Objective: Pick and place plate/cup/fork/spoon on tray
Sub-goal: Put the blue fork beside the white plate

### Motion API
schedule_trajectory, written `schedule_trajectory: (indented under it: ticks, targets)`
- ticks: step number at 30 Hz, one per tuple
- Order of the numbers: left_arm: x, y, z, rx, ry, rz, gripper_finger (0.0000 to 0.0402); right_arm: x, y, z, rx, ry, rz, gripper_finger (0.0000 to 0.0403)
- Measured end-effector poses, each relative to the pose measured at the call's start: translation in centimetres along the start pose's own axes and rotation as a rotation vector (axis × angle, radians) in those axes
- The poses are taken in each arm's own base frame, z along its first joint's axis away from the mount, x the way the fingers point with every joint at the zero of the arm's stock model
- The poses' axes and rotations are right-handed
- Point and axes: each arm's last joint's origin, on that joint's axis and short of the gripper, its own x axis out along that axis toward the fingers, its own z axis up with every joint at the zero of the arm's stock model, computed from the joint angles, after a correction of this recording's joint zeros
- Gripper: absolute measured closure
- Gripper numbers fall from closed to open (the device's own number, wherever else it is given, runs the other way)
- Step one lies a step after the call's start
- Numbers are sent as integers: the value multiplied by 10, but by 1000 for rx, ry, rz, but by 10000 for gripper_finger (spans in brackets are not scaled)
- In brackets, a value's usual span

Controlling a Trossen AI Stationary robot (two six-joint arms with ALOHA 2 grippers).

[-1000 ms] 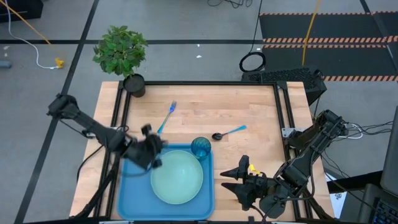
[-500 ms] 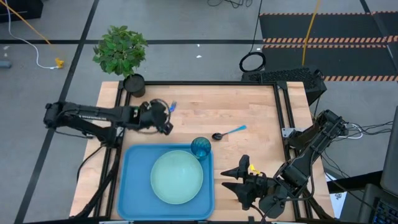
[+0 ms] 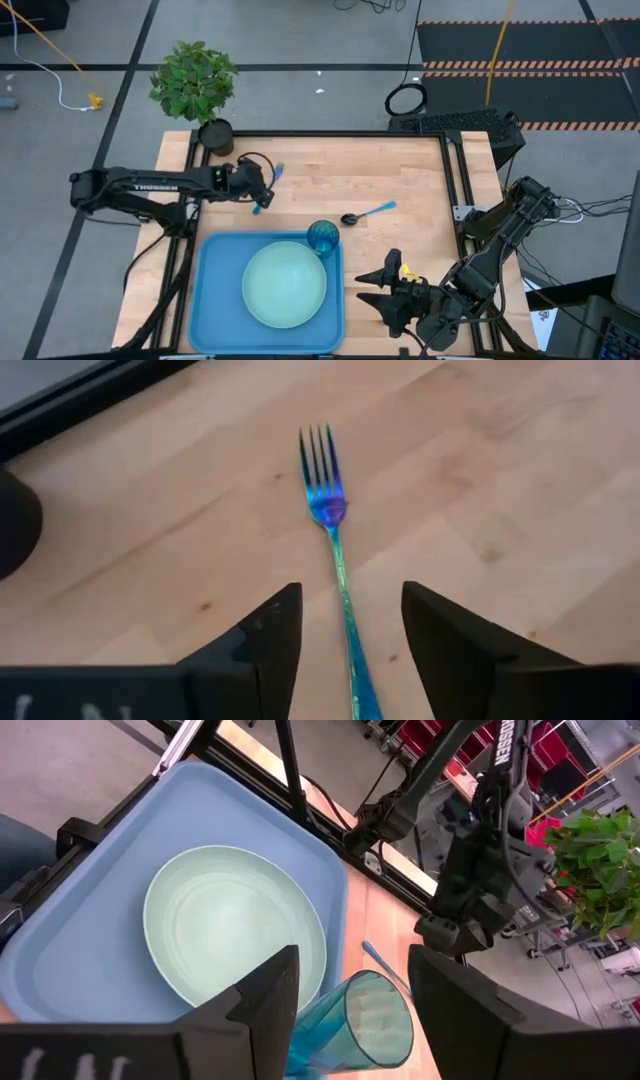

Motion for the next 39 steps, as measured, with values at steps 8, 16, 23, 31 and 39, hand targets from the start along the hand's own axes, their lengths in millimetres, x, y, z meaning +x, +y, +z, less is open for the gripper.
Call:
schedule_trajectory:
  ticks: [8,16,23,31,39]
  targets:
    - [31,2,0,-40,-1,11,240,0,0,0,0,0,0,222]
    - [62,1,-2,-22,67,32,249,0,0,0,-2,0,0,222]
    - [81,2,-4,-25,118,13,249,0,0,0,-5,1,0,222]
    - [93,2,-5,-5,120,12,250,0,0,0,-8,1,0,222]
    - [100,0,-7,22,123,19,250,0,0,0,-6,1,0,222]
